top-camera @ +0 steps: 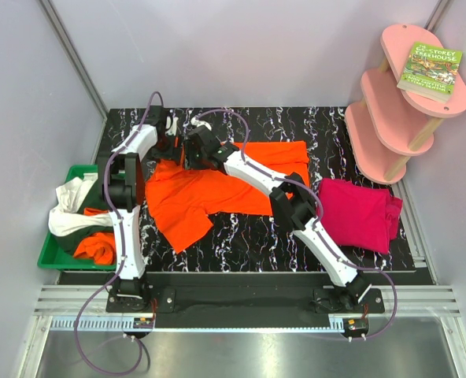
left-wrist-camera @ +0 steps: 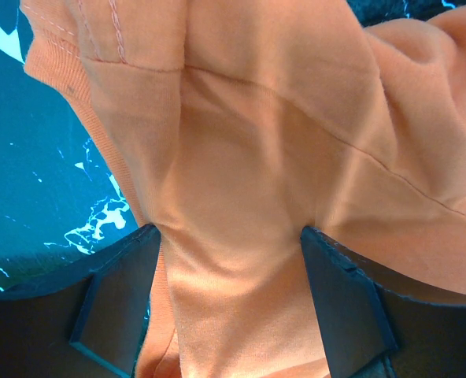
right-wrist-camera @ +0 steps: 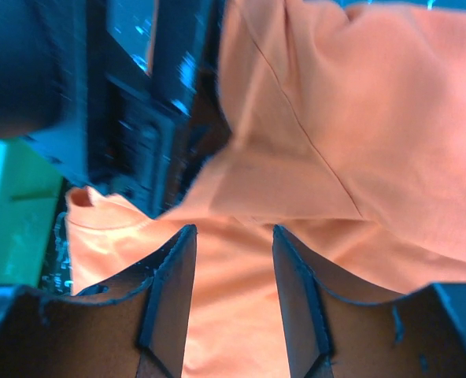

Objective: Fold and stack the t-shirts
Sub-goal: Fold the flattened tshirt in 1/3 of the way

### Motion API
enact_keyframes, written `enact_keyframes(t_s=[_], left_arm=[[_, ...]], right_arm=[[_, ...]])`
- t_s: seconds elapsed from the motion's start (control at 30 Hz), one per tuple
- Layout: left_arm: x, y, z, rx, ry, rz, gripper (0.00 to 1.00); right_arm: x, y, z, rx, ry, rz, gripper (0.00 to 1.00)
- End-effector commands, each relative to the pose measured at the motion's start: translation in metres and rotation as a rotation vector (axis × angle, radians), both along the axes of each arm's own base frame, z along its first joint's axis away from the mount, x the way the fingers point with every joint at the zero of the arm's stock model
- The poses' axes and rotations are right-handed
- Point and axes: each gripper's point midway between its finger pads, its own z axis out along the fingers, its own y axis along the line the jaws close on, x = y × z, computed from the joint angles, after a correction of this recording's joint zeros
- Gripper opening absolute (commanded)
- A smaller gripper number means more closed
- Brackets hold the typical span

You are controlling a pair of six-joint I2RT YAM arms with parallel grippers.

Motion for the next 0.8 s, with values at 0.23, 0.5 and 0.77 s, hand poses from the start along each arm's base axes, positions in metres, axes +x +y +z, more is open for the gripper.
enact_keyframes(t_s=[0.23, 0.5, 0.77], left_arm=[[0.003, -0.003, -0.01, -0.016, 0.016, -0.003, 0.78], [-0.001, -0.004, -0.011, -0.018, 0.025, -0.007, 0.77], [0.0, -0.005, -0.009, -0.02, 0.021, -0.006, 0.77]], right_arm=[[-0.007, 0.002, -0.007, -0.004, 0.023, 0.003, 0.5], [-0.011, 0.004, -0.013, -0.007, 0.036, 0.01, 0.44], [-0.024, 0.003, -0.021, -0.033, 0.053, 0.022, 0.45]])
